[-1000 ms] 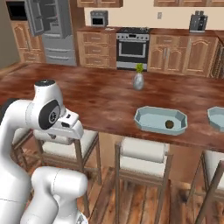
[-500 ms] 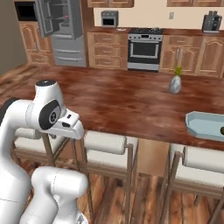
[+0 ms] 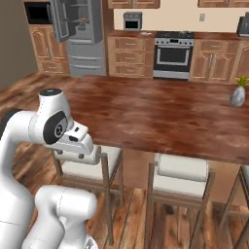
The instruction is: Place the cold items (kiwi and peach) from the fridge in one tupperware on the dining counter. Place the warm items (hot dog and kebab skewer) in the stove area in another tupperware.
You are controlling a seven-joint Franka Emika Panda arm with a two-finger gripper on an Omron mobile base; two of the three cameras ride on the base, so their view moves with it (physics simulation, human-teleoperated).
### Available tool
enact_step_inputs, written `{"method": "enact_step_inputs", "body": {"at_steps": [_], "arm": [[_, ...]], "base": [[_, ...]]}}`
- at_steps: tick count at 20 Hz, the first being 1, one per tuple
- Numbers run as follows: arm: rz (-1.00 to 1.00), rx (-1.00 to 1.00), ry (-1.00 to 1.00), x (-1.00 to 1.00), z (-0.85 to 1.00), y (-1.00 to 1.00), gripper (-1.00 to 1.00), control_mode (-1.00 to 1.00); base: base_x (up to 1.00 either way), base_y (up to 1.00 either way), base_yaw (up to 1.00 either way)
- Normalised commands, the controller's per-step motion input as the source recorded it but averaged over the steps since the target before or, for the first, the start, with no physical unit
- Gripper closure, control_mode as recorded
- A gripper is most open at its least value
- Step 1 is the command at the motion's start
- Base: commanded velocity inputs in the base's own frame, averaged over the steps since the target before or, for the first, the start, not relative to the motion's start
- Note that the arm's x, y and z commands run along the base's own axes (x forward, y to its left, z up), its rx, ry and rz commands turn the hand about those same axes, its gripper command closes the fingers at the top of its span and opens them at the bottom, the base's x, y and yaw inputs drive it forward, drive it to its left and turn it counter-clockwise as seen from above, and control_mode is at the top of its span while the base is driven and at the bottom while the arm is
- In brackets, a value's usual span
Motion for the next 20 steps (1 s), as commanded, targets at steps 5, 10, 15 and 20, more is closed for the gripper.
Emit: {"method": "enact_step_inputs", "body": {"at_steps": [5,10,15,20], "arm": [[0.00,0.00,0.00,0.00,0.00,0.00,-1.00,1.00],[0.00,0.00,0.00,0.00,0.00,0.00,-1.00,1.00],[0.00,0.00,0.00,0.00,0.00,0.00,-1.00,1.00],[0.00,0.00,0.00,0.00,0.00,0.00,-1.00,1.00]], "base": [[0.00,1.00,-0.10],[0.00,1.00,-0.10],[0.00,1.00,-0.15],[0.00,1.00,-0.12]]}}
